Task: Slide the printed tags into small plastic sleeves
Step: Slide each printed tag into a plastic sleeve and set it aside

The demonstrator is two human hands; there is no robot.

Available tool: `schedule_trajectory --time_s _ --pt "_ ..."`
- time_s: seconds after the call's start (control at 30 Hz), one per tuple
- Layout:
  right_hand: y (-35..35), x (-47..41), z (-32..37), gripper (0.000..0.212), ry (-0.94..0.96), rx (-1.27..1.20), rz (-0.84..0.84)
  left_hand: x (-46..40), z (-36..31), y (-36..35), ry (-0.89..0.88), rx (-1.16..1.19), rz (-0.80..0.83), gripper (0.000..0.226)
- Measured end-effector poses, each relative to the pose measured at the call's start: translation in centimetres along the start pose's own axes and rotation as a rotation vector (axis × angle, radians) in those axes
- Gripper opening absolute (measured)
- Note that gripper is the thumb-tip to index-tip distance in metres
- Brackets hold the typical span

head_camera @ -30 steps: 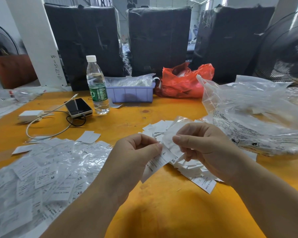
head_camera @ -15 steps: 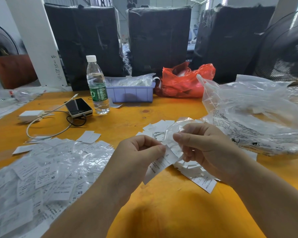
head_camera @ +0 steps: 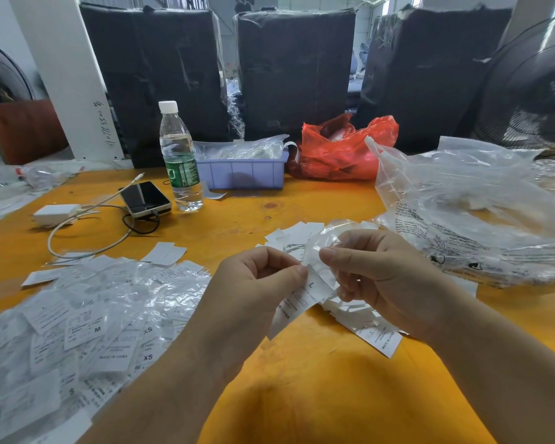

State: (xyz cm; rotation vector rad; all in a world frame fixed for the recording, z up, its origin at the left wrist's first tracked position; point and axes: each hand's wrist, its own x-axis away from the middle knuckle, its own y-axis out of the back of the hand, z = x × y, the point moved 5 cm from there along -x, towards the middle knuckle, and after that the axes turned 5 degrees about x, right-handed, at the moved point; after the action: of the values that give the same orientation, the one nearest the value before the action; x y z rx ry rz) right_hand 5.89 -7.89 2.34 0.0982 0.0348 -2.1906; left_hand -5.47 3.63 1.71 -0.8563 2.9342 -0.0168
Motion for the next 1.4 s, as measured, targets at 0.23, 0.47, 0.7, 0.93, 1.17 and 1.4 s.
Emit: schedule_trajectory --time_s 0.23,0.47,0.7,0.93,1.17,1.4 --pt "0.1 0.1 0.2 0.021 0.022 0.057 0.009 0.1 -0.3 0.2 -0.087 -0.108 -0.048 0.012" --pt "0.0 0.2 0.5 0.02 0.027 0.072 0.017 0.6 -0.8 0.2 -0.188 -0.224 -0.09 0.008" --pt "-0.1 0.3 0.4 0.017 0.001 0.043 0.038 0.6 -0.9 0.1 -0.229 -0.255 -0.101 0.015" --pt "-0.4 0.2 -0.1 0.018 -0.039 -0.005 0.021 0.3 -0.4 0.2 -0.171 -0.167 -0.132 0.016" --pt "-0.7 0.4 -0.2 0.031 -0.043 0.018 -0.035 0.3 -0.3 0.4 -0.164 -0.139 -0.17 0.016" --pt "-1.1 0.6 0.1 0.034 0.003 0.052 -0.091 0.3 0.0 0.4 -0.132 -0.097 -0.188 0.014"
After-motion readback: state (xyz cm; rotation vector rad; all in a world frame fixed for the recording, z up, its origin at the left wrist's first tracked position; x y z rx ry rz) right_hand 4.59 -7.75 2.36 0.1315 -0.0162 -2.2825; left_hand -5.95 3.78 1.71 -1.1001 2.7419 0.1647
